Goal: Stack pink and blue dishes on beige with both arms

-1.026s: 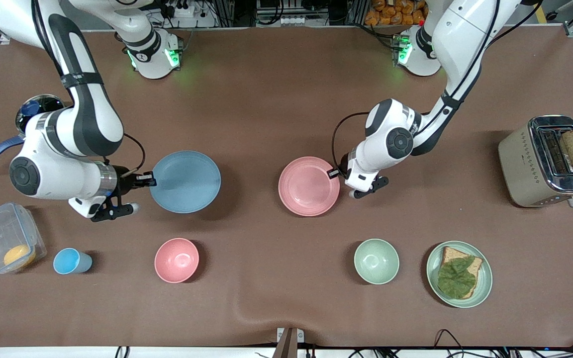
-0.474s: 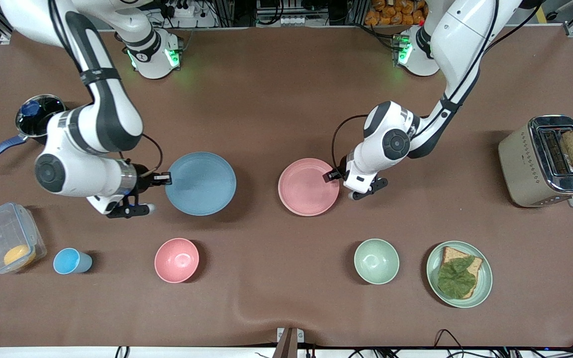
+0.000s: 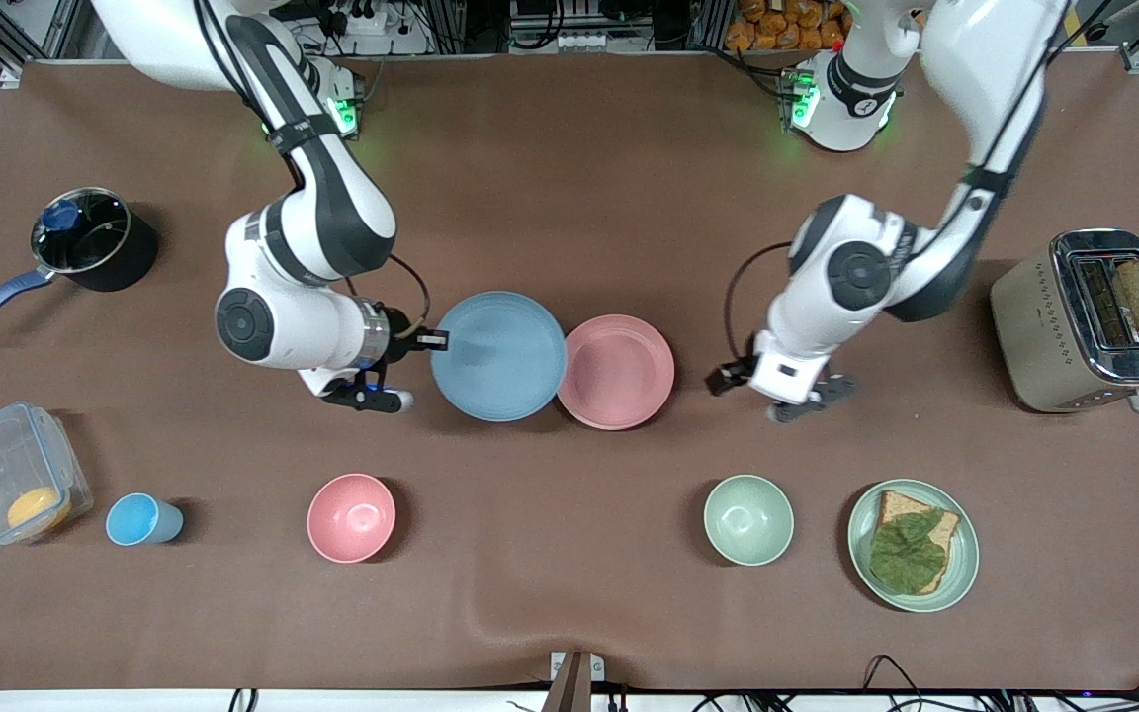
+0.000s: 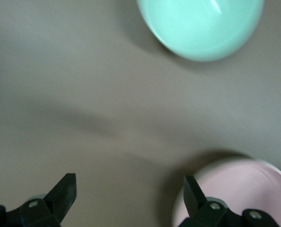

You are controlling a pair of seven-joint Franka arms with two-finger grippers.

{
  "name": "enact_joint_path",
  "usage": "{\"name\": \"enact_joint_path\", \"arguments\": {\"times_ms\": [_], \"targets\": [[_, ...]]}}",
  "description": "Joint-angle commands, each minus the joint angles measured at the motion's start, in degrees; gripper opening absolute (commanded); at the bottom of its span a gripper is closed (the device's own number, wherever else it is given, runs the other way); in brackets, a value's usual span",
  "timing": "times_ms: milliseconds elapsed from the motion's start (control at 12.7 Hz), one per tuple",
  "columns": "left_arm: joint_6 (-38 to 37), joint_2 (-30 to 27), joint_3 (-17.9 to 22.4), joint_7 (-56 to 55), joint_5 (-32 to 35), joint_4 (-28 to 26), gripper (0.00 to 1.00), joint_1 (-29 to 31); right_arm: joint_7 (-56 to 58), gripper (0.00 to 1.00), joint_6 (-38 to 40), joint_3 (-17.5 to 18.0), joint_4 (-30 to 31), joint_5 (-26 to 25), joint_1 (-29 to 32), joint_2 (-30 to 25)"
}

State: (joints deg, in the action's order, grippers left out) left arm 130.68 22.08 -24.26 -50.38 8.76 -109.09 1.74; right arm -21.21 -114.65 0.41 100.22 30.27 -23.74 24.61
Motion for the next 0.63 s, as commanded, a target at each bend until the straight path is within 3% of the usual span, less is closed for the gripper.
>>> {"name": "enact_joint_path", "arguments": {"times_ms": [0, 158, 316, 553], "targets": [[-11.0, -0.6, -0.2, 5.0, 2.1, 5.9, 1.0, 5.4, -5.2, 0.0, -4.1, -0.6, -0.5, 4.1, -4.1, 1.8], [-20.0, 0.1, -0.2, 15.1, 2.1, 12.1, 1.0, 9.4, -8.7, 0.0, -9.4, -0.7, -0.5, 4.1, -8.3, 3.3], [-25.7, -0.1, -0.2, 24.4, 1.4, 15.0, 1.0, 13.6, -9.5, 0.0, -13.7, -0.7, -0.5, 4.1, -10.7, 5.0], [-36.3, -0.7, -0.3, 32.6, 1.8, 23.4, 1.0, 16.0, -9.7, 0.0, -17.5, -0.6, -0.7, 4.2, -14.0, 6.7]]}}
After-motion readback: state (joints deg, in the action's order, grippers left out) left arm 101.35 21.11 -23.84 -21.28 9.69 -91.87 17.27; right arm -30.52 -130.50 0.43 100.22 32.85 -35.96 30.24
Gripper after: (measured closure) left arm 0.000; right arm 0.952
